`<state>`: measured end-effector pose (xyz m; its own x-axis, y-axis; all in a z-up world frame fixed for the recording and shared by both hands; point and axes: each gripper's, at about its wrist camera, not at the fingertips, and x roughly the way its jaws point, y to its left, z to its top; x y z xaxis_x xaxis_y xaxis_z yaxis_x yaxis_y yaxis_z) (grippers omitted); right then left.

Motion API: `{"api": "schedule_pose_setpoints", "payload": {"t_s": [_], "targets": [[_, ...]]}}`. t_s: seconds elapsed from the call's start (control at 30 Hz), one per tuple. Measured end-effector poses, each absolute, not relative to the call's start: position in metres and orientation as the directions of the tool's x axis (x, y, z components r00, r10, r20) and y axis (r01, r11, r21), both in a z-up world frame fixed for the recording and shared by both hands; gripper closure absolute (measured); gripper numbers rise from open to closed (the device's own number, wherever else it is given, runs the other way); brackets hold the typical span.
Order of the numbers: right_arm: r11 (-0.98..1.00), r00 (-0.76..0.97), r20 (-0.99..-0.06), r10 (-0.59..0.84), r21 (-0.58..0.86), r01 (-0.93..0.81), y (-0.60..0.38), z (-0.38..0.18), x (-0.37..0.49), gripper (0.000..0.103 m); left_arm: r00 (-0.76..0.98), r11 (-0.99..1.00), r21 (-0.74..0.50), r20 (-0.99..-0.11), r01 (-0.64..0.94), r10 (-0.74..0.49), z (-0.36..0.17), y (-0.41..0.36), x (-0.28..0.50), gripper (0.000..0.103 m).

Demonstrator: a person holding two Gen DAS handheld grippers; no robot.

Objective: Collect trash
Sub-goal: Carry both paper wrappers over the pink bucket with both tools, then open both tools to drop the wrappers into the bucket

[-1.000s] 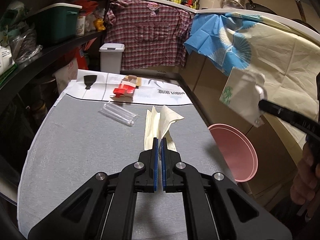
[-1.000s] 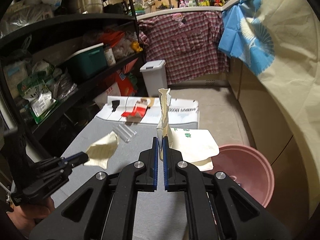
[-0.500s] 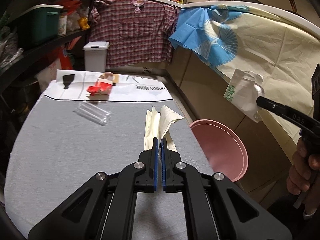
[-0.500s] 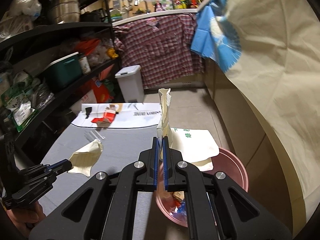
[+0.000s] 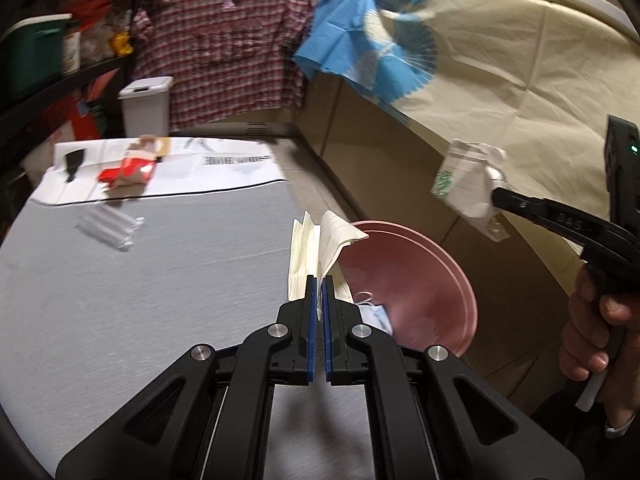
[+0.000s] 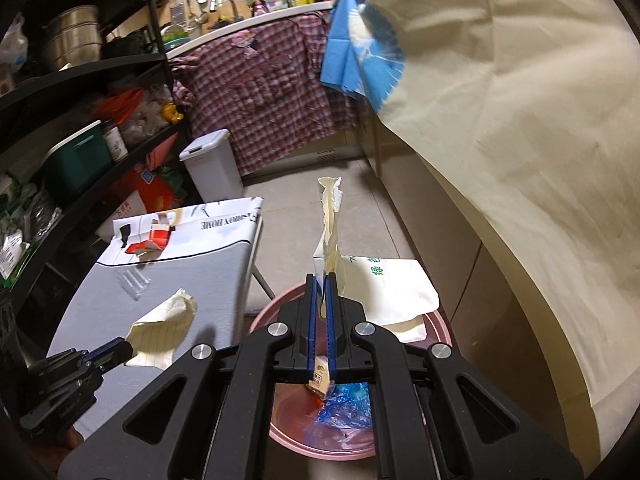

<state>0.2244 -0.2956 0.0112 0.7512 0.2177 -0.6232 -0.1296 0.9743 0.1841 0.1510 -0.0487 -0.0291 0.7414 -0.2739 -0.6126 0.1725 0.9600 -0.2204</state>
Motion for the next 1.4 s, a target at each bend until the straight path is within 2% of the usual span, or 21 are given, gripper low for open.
{"api": "schedule_pose_setpoints", "payload": {"t_s": [0.3,0.77,0.87,0.9,0.93,0.97,1.0,1.23,1.4], "targets": [[0.976,0.735,-0.646,0.205,0.192,-0.103,-0.305,-0.002,0.237,0.098,0.714,0.946,-0.193,-0.620,0.261,-0.324,-0.038,-0.096,0.168,0.100],[0.978,0.707,-0.679,0.197,0.182,-0.098,-0.304,-0.017,0.247,0.098,0.687,0.943,-0.210,-0.647,0.257,-0.331,-0.055,-0.122,0.192,0.100],[0.979,0.694,-0.693,0.196,0.181,-0.095,-0.305,-0.020,0.249,0.094,0.666,0.936,-0.225,-0.658,0.271,-0.351,-0.057,-0.124,0.195,0.099],[0.979,0.685,-0.703,0.194,0.180,-0.093,-0.305,-0.022,0.251,0.090,0.656,0.929,-0.241,-0.659,0.280,-0.368,-0.057,-0.123,0.196,0.097],[0.981,0.677,-0.712,0.187,0.174,-0.087,-0.305,-0.024,0.252,0.084,0.650,0.926,-0.248,-0.661,0.283,-0.376,-0.057,-0.122,0.197,0.086],[0.983,0.677,-0.715,0.176,0.167,-0.078,-0.307,-0.025,0.252,0.068,0.650,0.927,-0.250,-0.661,0.281,-0.375,-0.056,-0.120,0.198,0.072],[0.984,0.680,-0.714,0.167,0.164,-0.069,-0.308,-0.025,0.252,0.060,0.663,0.928,-0.251,-0.650,0.275,-0.372,-0.053,-0.115,0.196,0.069],[0.981,0.665,-0.726,0.175,0.185,-0.055,-0.312,-0.030,0.250,0.060,0.693,0.930,-0.273,-0.621,0.246,-0.366,-0.042,-0.094,0.186,0.068],[0.981,0.675,-0.715,0.182,0.175,-0.079,-0.304,-0.023,0.241,0.060,0.730,0.947,-0.281,-0.613,0.159,-0.304,-0.039,-0.067,0.178,0.068]]}}
